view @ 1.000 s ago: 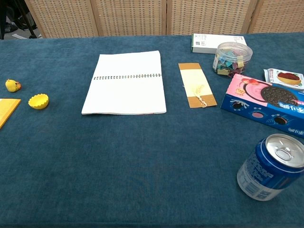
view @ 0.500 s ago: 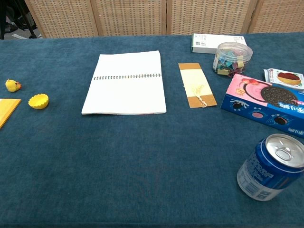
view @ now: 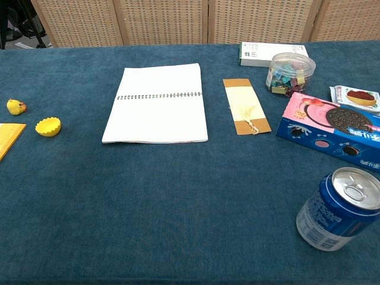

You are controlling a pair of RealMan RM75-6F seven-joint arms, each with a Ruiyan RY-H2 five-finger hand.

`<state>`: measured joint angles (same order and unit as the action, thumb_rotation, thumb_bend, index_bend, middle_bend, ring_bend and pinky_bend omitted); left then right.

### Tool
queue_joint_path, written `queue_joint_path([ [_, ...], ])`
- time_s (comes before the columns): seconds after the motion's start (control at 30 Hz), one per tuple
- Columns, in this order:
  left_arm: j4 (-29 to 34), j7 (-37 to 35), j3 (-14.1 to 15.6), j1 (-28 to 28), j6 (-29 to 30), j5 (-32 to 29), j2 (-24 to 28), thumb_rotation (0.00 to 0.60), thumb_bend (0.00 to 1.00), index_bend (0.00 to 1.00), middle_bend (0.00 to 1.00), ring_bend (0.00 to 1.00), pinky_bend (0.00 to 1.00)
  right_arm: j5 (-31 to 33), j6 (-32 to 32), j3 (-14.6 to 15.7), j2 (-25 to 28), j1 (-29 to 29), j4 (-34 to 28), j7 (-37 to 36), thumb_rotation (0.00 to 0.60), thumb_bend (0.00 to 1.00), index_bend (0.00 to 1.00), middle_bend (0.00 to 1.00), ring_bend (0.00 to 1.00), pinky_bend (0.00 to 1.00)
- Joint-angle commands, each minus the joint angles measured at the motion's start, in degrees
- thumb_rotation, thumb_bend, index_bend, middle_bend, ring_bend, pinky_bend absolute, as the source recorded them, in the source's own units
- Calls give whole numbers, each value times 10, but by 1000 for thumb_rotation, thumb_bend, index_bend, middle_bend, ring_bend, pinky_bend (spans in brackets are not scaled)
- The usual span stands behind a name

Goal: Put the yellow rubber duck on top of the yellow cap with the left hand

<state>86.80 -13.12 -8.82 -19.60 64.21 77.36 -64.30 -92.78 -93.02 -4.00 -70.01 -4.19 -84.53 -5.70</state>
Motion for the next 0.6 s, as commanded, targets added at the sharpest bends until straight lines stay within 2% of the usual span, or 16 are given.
queue_joint_path([
  [0.03, -15, 18, -23, -57, -98, -74, 26, 600, 263, 305, 0, 0, 0, 0, 0, 0, 0, 0, 0, 0, 600, 0, 40, 0, 0, 0],
  [0.27, -66, 72, -26, -112, -198, -153, 14, 600, 288, 320, 0, 0, 0, 1, 2, 0, -1, -1, 1, 0, 600, 0, 40, 0, 0, 0],
  [0.47, -111, 104, -19, -145, -260, -210, -5, 600, 350, 320, 0, 0, 0, 2, 2, -1, -1, -1, 1, -1, 600, 0, 40, 0, 0, 0],
  [0.6, -137, 112, -11, -161, -298, -234, -16, 600, 353, 320, 0, 0, 0, 3, 2, -2, -1, -2, 2, -2, 600, 0, 40, 0, 0, 0],
])
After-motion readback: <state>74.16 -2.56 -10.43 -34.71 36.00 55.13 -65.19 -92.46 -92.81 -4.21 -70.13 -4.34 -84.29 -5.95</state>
